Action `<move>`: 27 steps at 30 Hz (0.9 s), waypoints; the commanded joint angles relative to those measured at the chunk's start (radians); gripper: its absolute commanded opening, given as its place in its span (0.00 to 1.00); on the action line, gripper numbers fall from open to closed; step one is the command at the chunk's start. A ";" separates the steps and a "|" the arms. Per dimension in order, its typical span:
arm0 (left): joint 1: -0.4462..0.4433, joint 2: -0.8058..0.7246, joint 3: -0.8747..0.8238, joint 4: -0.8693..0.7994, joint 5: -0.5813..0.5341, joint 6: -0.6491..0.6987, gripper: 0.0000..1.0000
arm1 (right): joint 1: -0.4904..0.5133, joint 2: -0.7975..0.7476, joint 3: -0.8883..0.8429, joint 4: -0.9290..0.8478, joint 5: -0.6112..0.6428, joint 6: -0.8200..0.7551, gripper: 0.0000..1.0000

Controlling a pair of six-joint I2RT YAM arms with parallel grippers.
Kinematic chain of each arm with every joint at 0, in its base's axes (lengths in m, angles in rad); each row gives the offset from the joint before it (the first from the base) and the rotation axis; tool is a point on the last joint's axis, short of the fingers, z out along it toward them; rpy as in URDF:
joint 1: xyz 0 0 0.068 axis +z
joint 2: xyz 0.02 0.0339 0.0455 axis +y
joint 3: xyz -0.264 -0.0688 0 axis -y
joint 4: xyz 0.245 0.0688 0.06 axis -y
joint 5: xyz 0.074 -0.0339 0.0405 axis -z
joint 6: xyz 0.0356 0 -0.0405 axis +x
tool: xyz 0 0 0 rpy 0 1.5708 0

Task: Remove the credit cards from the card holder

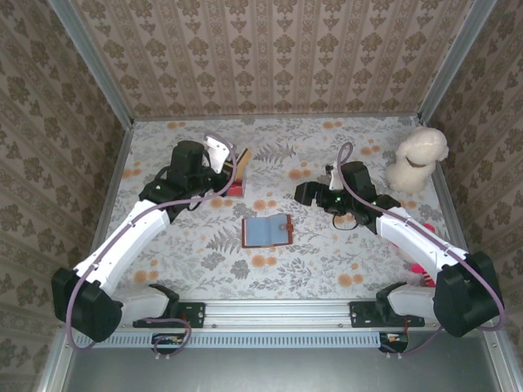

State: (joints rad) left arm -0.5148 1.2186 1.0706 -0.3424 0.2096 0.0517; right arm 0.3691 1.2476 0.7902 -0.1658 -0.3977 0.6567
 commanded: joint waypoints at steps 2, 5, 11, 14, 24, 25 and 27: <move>0.049 0.069 0.073 -0.058 0.080 0.270 0.00 | -0.002 0.039 0.051 -0.054 0.019 -0.046 1.00; 0.115 0.123 0.115 -0.075 0.127 0.317 0.00 | -0.002 0.051 0.058 -0.044 -0.001 -0.053 1.00; 0.150 0.199 0.183 -0.152 0.212 0.551 0.00 | -0.002 0.044 0.080 -0.054 -0.016 -0.068 1.00; 0.178 0.255 0.247 -0.251 0.280 0.714 0.00 | -0.001 0.044 0.082 -0.042 -0.015 -0.050 1.00; 0.224 0.444 0.354 -0.369 0.216 1.115 0.00 | 0.023 0.023 0.035 0.006 0.013 0.038 1.00; 0.229 0.467 0.378 -0.391 0.206 1.140 0.00 | 0.024 0.019 0.036 0.004 0.018 0.041 1.00; 0.245 0.517 0.429 -0.433 0.203 1.169 0.00 | 0.026 0.018 0.042 -0.001 0.024 0.047 1.00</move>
State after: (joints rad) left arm -0.2920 1.7000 1.4261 -0.6991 0.4198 1.0786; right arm 0.3878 1.2930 0.8375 -0.1757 -0.3954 0.6773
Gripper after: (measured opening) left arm 0.046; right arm 0.997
